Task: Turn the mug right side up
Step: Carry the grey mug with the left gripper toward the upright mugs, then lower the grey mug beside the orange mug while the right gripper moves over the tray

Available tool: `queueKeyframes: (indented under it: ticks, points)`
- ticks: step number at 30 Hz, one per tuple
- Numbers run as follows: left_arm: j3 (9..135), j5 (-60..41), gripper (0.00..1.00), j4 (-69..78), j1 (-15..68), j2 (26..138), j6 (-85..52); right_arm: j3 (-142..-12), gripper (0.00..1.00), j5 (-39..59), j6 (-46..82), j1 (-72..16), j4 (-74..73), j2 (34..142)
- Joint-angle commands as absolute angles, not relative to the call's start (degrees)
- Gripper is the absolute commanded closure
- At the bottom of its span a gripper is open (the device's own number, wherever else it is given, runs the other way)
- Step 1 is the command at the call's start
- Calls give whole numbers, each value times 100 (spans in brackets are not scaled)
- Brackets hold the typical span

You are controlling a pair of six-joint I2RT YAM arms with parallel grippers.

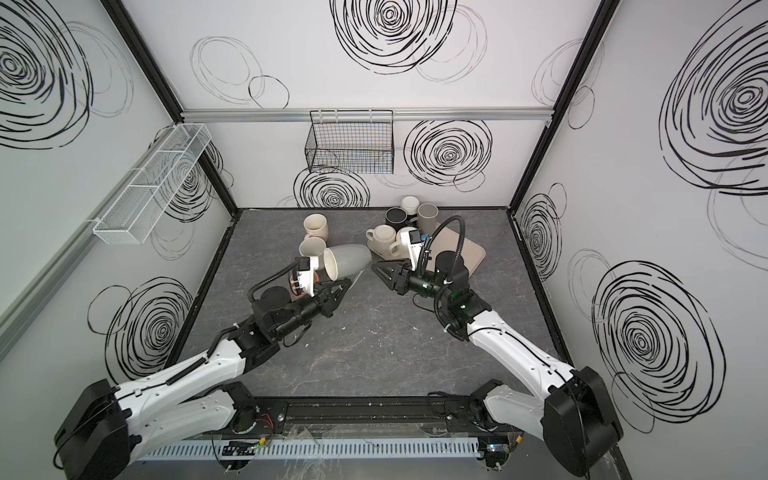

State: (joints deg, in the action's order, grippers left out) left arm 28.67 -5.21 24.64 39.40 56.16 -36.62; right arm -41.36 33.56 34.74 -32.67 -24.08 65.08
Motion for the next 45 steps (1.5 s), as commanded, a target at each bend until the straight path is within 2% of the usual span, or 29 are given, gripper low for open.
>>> queueKeyframes:
  ticks: [1,8,13,19,31,39,41,45]
  points:
    - [3235,80,100,1277,3911,5085,-2941,-4359,62,3094,3089,-3322,-2087,6398]
    - [3961,1510,100,-1570,3898,4355,-2453,-4579,61,2852,2848,-3374,-1450,6550]
    - [4364,2279,100,-2899,3876,4099,-2526,-4651,61,2870,2817,-3419,-1352,6704]
    - [4271,1792,100,-3165,3857,3915,-2971,-4817,61,2832,2782,-3519,-1147,6986]
    - [4458,1549,100,-4854,3924,4633,-3804,-5500,61,2888,2651,-3890,-350,8154]
    - [3920,1554,100,-4766,4007,4758,-4153,-5923,61,2217,2484,-3999,545,8621]
    - [3780,1450,94,-4592,4006,4853,-4136,-5963,61,1985,2421,-3999,743,8679]
    - [3747,1395,93,-4506,4008,5242,-4074,-6052,61,1809,2318,-4001,1024,8755]
